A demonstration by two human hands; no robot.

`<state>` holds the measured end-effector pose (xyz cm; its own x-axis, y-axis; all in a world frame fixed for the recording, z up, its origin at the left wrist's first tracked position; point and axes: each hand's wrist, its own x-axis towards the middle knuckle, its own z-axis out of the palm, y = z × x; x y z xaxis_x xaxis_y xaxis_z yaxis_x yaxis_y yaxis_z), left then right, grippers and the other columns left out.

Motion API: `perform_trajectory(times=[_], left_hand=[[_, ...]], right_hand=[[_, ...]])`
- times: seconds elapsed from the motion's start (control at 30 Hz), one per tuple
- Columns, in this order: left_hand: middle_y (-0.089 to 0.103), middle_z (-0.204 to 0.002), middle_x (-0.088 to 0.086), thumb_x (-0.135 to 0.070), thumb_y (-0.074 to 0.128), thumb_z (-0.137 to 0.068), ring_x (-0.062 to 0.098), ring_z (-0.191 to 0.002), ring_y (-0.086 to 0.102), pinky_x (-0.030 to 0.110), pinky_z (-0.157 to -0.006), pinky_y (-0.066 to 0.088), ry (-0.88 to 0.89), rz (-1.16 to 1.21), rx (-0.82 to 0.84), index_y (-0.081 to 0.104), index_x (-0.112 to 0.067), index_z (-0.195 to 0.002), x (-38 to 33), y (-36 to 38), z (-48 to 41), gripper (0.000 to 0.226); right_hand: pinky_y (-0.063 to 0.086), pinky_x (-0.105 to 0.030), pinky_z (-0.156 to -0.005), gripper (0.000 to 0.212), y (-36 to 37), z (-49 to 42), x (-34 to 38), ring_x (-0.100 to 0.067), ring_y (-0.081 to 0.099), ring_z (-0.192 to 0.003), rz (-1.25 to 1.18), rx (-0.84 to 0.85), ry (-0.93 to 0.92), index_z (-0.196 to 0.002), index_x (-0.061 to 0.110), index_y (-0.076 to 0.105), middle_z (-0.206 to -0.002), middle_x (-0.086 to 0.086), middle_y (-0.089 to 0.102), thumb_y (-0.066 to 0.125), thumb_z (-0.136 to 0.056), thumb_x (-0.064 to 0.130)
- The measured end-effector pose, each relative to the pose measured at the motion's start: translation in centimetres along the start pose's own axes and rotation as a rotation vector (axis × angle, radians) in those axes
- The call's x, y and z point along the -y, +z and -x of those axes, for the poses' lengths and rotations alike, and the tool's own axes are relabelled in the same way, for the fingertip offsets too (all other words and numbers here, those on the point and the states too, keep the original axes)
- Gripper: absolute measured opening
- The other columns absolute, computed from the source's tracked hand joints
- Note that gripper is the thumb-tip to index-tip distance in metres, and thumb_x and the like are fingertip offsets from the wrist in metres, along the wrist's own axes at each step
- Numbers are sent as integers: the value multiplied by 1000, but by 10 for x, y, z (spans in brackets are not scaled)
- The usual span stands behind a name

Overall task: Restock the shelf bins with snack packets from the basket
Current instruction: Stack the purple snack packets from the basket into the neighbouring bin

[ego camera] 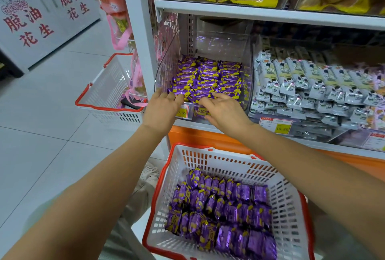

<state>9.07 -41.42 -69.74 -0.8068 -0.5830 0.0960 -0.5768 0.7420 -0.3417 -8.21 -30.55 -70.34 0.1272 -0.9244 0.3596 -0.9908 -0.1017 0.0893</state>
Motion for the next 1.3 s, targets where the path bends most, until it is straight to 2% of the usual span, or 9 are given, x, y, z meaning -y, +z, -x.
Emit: perform_trajectory(times=[0.1,0.3,0.63,0.73,0.83,0.97,1.07,1.17,1.3], left_hand=[[68,-96,12,-14,77,-75,32,-93,63,44,-107,37,-6,-7,-39,51,-10,-118,0,5,-1,50],[68,-98,12,-10,68,-78,32,-96,62,43,-110,33,-28,23,-47,51,-10,-117,-3,3,-4,42],[66,-101,10,-18,64,-81,29,-98,60,41,-111,31,-24,43,-34,48,-11,-114,-4,1,-5,38],[63,-109,13,-20,68,-78,33,-104,56,43,-111,31,-22,105,-78,48,-8,-120,-4,4,1,48],[59,-107,18,-7,67,-68,38,-101,54,48,-105,38,-23,185,-247,54,-1,-116,-4,8,16,50],[54,-123,20,-5,53,-67,39,-113,50,47,-102,39,-93,295,-453,55,0,-125,-19,8,49,59],[56,-112,17,-6,53,-68,36,-102,51,45,-89,41,-71,317,-522,59,-3,-116,-38,15,75,49],[56,-96,12,-11,53,-69,35,-88,55,44,-74,43,-3,389,-351,62,-8,-102,-61,32,97,34],[54,-122,8,-22,50,-89,27,-113,51,37,-92,41,-8,422,288,55,-15,-124,-99,57,124,35]], right_hand=[[49,-41,-95,38,3,-3,-4,-29,64,-64,-9,41,-3,-108,5,56,-67,-8,66,73,-74,5],[49,-42,-80,39,-2,-9,-7,-34,55,-94,-88,219,51,-130,15,44,-89,-12,65,54,-92,16],[33,-33,-61,40,-7,-19,-2,-26,50,-70,-168,291,86,-129,18,39,-64,1,48,50,-91,15],[47,-39,-77,46,-4,-9,-1,-30,59,-94,-236,181,128,-132,21,38,-95,-3,67,55,-88,21],[46,-42,-95,49,-13,2,1,-25,58,-111,-372,-67,191,-134,16,45,-122,-3,63,60,-87,21],[43,-34,-88,37,-24,37,10,-18,56,-97,-373,-271,138,-121,9,56,-105,-3,62,59,-84,9],[40,-28,-75,24,-22,68,20,-14,52,-81,-354,-266,57,-105,9,61,-87,0,58,53,-82,10],[38,-21,-72,21,-9,101,33,-11,53,-76,-386,-165,32,-97,11,64,-84,3,61,49,-83,11],[46,-32,-83,31,23,147,46,-15,57,-98,-424,288,278,-124,17,55,-121,0,56,52,-94,18]])
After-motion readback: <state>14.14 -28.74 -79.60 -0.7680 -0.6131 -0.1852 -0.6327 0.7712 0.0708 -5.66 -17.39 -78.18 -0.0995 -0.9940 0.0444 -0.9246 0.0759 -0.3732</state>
